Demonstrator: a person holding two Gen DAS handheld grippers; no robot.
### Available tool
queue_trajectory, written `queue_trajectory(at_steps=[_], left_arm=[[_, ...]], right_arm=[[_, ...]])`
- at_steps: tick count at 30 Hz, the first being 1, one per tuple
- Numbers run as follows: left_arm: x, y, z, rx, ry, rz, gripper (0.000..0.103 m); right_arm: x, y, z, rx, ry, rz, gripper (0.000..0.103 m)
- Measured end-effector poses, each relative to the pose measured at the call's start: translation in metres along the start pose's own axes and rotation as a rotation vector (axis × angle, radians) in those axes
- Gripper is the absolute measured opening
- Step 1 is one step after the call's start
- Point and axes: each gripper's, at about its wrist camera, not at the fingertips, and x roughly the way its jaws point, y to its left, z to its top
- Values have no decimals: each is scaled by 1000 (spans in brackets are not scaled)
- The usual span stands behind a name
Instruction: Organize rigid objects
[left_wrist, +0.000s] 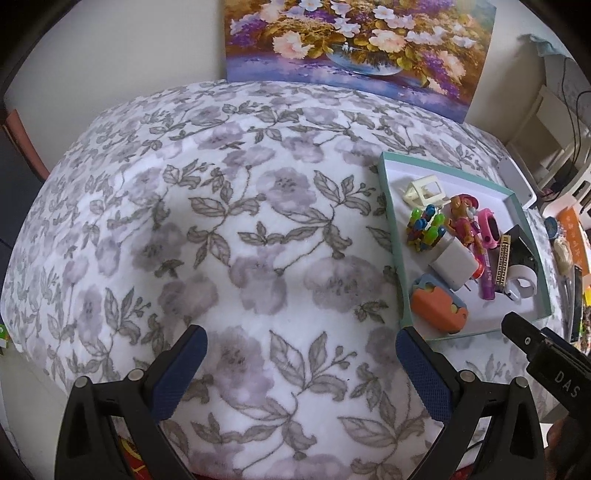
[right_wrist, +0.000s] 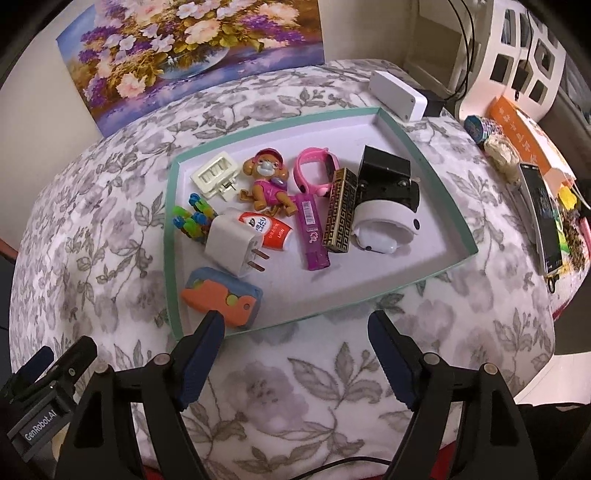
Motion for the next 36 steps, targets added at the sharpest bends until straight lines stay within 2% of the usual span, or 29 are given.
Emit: queue_trajectory(at_steps=[13, 36], left_arm=[[5, 5, 1, -16, 17, 4, 103], [13, 16, 5, -54, 44, 21, 103]], right_arm=[[4, 1, 0, 5, 14, 7, 81], [0, 32, -4, -153, -29, -49, 81]])
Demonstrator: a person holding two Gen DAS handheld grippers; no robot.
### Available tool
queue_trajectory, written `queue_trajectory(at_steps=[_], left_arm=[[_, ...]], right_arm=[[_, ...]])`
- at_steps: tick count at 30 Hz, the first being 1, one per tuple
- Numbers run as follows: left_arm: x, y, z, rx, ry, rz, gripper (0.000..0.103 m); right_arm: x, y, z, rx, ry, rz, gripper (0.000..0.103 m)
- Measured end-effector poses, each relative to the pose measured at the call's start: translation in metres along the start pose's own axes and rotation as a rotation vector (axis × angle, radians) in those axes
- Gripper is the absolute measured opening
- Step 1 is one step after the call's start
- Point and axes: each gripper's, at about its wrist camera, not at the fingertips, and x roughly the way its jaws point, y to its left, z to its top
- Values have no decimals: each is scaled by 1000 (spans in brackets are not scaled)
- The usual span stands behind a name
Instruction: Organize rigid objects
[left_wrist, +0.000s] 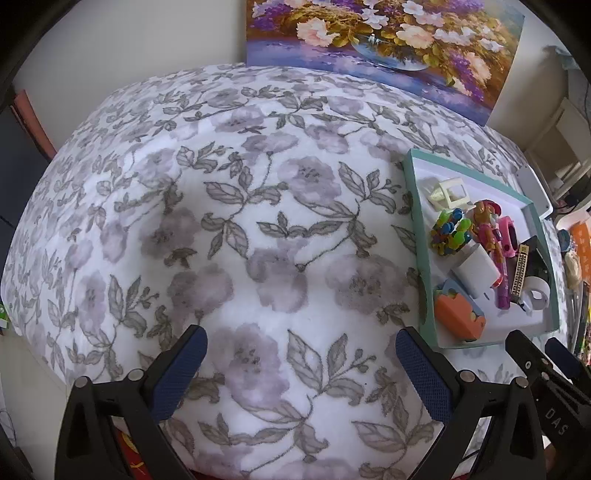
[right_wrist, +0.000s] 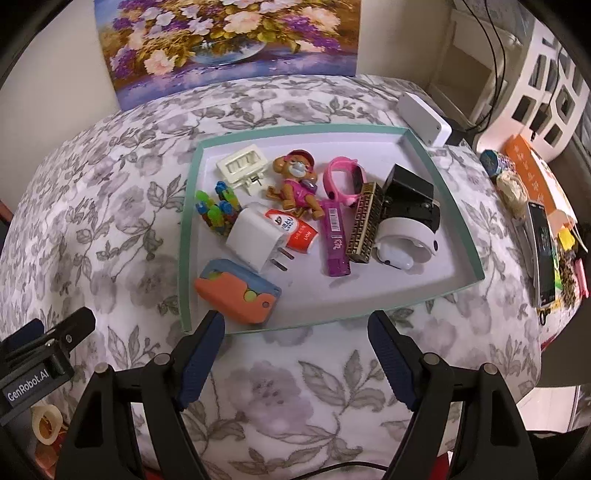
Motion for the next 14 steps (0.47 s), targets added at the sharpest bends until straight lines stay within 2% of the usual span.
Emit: queue_trajectory(at_steps=[14], left_arm=[[1, 5, 1, -17, 4, -5, 103]], right_arm=[[-3, 14, -3, -48, -16, -17, 81]])
